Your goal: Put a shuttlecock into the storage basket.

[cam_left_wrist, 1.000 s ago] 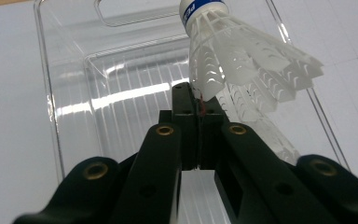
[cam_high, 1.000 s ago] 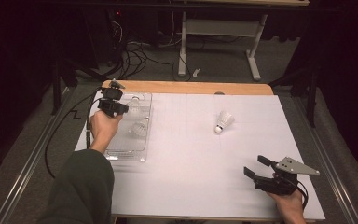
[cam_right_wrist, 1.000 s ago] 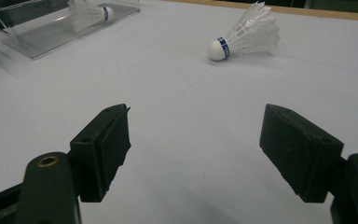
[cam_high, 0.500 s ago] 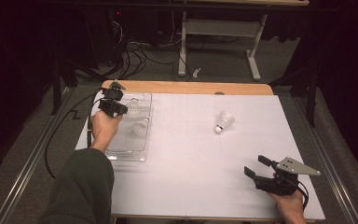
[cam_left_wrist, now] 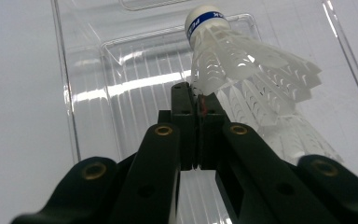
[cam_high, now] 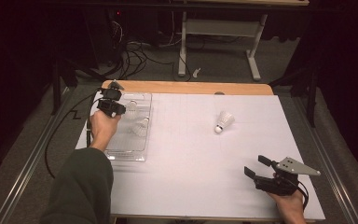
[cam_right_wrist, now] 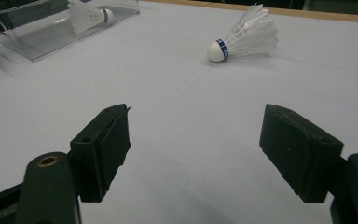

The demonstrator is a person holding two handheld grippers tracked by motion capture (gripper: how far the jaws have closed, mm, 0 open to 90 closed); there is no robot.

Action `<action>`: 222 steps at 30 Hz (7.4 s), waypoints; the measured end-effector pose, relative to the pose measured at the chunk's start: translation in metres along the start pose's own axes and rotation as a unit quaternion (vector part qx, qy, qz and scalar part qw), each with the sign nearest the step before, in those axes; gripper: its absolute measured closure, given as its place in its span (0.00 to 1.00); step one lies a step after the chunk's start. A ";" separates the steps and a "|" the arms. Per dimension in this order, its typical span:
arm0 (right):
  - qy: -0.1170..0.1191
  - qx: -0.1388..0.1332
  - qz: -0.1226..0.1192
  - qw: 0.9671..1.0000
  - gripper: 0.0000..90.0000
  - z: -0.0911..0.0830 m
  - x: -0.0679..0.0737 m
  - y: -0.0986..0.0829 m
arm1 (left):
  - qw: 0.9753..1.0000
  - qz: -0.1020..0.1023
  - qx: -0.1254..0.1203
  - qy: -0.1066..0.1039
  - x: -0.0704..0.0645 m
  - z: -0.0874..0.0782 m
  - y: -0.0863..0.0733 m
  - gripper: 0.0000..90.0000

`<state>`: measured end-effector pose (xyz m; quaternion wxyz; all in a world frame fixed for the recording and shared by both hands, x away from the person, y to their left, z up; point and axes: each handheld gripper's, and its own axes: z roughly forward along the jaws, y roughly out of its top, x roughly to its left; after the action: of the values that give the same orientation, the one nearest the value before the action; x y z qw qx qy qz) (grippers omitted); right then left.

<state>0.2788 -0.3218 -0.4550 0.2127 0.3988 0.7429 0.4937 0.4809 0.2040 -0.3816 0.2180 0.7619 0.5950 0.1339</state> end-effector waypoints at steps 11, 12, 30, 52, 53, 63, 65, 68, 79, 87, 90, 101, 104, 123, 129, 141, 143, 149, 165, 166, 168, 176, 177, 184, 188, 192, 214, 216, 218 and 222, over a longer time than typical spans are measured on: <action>0.000 0.000 0.000 1.000 0.27 0.000 0.000 0.000 | 1.000 0.000 0.002 0.001 0.000 0.004 0.000 0.99; 0.000 0.000 0.001 1.000 0.27 0.000 0.000 0.000 | 1.000 -0.001 0.000 0.001 0.000 0.004 0.001 0.99; 0.000 0.000 -0.001 1.000 0.27 0.000 0.001 0.000 | 1.000 0.003 -0.008 -0.007 0.000 -0.008 -0.003 0.75; 0.001 0.000 -0.001 1.000 0.27 0.000 0.000 0.000 | 0.998 0.024 -0.049 -0.022 -0.016 -0.032 -0.011 0.54; 0.001 0.000 -0.001 1.000 0.27 0.000 0.000 0.000 | 0.998 0.026 -0.049 -0.022 -0.016 -0.032 -0.012 0.54; 0.001 0.000 -0.001 1.000 0.27 0.000 0.001 0.000 | 0.997 0.033 -0.063 -0.033 -0.021 -0.039 -0.019 0.51; 0.000 0.000 -0.001 1.000 0.27 0.001 0.001 0.000 | 0.997 0.032 -0.063 -0.038 -0.022 -0.040 -0.020 0.50; 0.000 0.000 -0.001 1.000 0.27 0.000 0.001 0.000 | 0.996 0.037 -0.066 -0.039 -0.024 -0.041 -0.023 0.50; 0.001 -0.002 -0.001 1.000 0.27 0.000 0.000 0.000 | 0.994 0.051 -0.080 -0.055 -0.033 -0.047 -0.033 0.48; 0.000 -0.002 0.001 1.000 0.27 -0.001 0.000 0.000 | 0.993 0.062 -0.086 -0.059 -0.038 -0.052 -0.040 0.47; 0.000 -0.001 0.001 1.000 0.27 0.000 0.000 0.000 | 0.992 0.065 -0.087 -0.061 -0.039 -0.053 -0.041 0.47; 0.001 -0.001 0.001 1.000 0.27 0.000 0.000 0.000 | 0.990 0.074 -0.095 -0.067 -0.046 -0.058 -0.049 0.46; 0.001 -0.001 0.001 1.000 0.27 0.000 0.000 0.000 | 0.990 0.070 -0.098 -0.068 -0.046 -0.059 -0.051 0.45; 0.001 -0.002 0.000 1.000 0.27 0.000 0.000 0.000 | 0.987 0.086 -0.110 -0.078 -0.056 -0.069 -0.062 0.43; 0.001 -0.002 0.000 1.000 0.27 -0.001 0.000 0.000 | 0.986 0.088 -0.115 -0.086 -0.058 -0.071 -0.065 0.44; 0.001 -0.003 0.001 1.000 0.27 -0.001 0.000 0.000 | 0.984 0.077 -0.126 -0.101 -0.057 -0.071 -0.078 0.44; 0.001 -0.003 0.001 1.000 0.27 -0.001 0.000 0.000 | 0.984 0.075 -0.129 -0.102 -0.056 -0.071 -0.081 0.44; 0.002 -0.003 0.000 1.000 0.27 -0.001 0.000 0.000 | 0.983 0.068 -0.135 -0.107 -0.055 -0.070 -0.090 0.44; 0.002 -0.003 -0.001 1.000 0.27 -0.001 0.000 0.000 | 0.978 0.061 -0.160 -0.115 -0.048 -0.071 -0.115 0.44; 0.002 -0.003 -0.001 1.000 0.27 -0.001 0.000 0.000 | 0.978 0.061 -0.164 -0.115 -0.048 -0.071 -0.117 0.44; 0.002 -0.002 0.000 1.000 0.27 0.000 0.000 0.000 | 0.977 0.063 -0.169 -0.116 -0.048 -0.072 -0.120 0.44; 0.002 -0.002 0.000 1.000 0.27 0.000 0.000 0.000 | 0.974 0.063 -0.179 -0.122 -0.050 -0.068 -0.133 0.44; 0.001 -0.003 0.000 1.000 0.27 0.000 0.000 0.000 | 0.974 0.063 -0.180 -0.121 -0.050 -0.067 -0.135 0.44; 0.001 -0.004 0.000 1.000 0.27 -0.001 0.001 0.000 | 0.972 0.059 -0.188 -0.127 -0.050 -0.064 -0.144 0.44; 0.000 -0.003 0.001 1.000 0.27 -0.001 0.001 0.000 | 0.971 0.058 -0.196 -0.128 -0.050 -0.064 -0.149 0.44; 0.000 -0.003 0.001 1.000 0.27 -0.001 0.001 0.000 | 0.968 0.061 -0.205 -0.129 -0.049 -0.065 -0.155 0.44; -0.001 -0.003 0.003 1.000 0.27 -0.001 0.000 0.000 | 0.965 0.063 -0.215 -0.137 -0.052 -0.058 -0.178 0.44; -0.001 -0.003 0.003 1.000 0.27 -0.001 0.001 0.000 | 0.964 0.064 -0.217 -0.138 -0.052 -0.058 -0.180 0.44; -0.001 -0.003 0.003 1.000 0.27 -0.001 0.001 0.000 | 0.963 0.065 -0.219 -0.139 -0.053 -0.058 -0.182 0.43; -0.002 -0.003 0.004 1.000 0.27 -0.001 0.001 0.000 | 0.962 0.068 -0.225 -0.141 -0.054 -0.058 -0.184 0.43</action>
<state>0.2780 -0.3216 -0.4543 0.2134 0.4016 0.7396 0.4961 0.2838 0.1983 -0.4184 0.4555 0.7432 0.4595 0.1704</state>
